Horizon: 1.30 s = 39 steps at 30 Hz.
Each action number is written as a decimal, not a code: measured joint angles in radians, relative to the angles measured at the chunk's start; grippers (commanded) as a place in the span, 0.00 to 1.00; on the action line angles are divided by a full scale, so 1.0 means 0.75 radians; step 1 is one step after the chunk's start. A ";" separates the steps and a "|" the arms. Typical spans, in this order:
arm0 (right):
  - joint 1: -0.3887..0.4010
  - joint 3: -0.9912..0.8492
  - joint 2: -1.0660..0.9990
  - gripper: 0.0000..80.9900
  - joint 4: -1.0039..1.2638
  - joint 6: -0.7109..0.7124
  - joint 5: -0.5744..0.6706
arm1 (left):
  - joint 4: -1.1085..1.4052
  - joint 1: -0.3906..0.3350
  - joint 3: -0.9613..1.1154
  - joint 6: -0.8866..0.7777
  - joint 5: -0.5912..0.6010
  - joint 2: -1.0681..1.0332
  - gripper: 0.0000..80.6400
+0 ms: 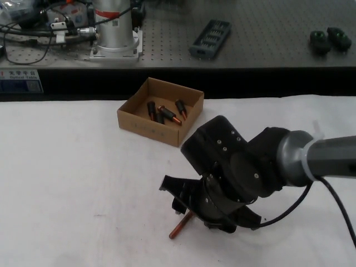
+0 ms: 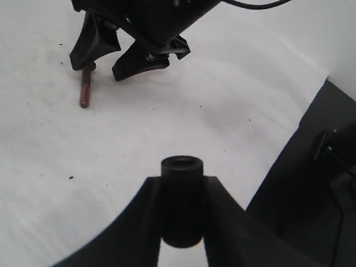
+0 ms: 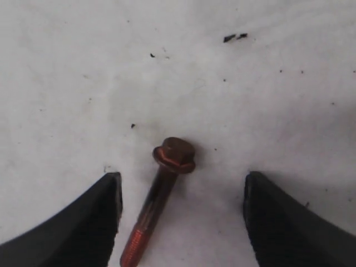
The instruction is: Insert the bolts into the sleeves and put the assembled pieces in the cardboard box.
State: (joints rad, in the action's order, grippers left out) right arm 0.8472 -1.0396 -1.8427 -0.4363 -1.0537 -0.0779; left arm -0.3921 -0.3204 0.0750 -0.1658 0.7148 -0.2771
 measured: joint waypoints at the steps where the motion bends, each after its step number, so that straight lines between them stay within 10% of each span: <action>1: 0.000 -0.011 -0.005 0.60 0.000 0.000 0.000 | 0.000 0.000 0.000 0.001 0.000 0.000 0.01; 14: 0.000 -0.061 -0.037 0.57 -0.054 0.044 -0.006 | 0.009 0.000 0.000 0.008 0.000 0.000 0.01; 35: 0.000 -0.068 -0.043 0.25 -0.168 0.070 -0.070 | 0.009 0.000 0.000 0.010 0.000 0.000 0.01; 39: -0.009 -0.071 -0.043 0.07 -0.184 0.073 -0.068 | 0.009 0.000 0.000 0.010 0.000 0.000 0.01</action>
State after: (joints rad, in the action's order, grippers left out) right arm 0.8408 -1.0931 -1.8747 -0.5740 -0.9991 -0.1286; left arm -0.3854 -0.3204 0.0750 -0.1583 0.7148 -0.2771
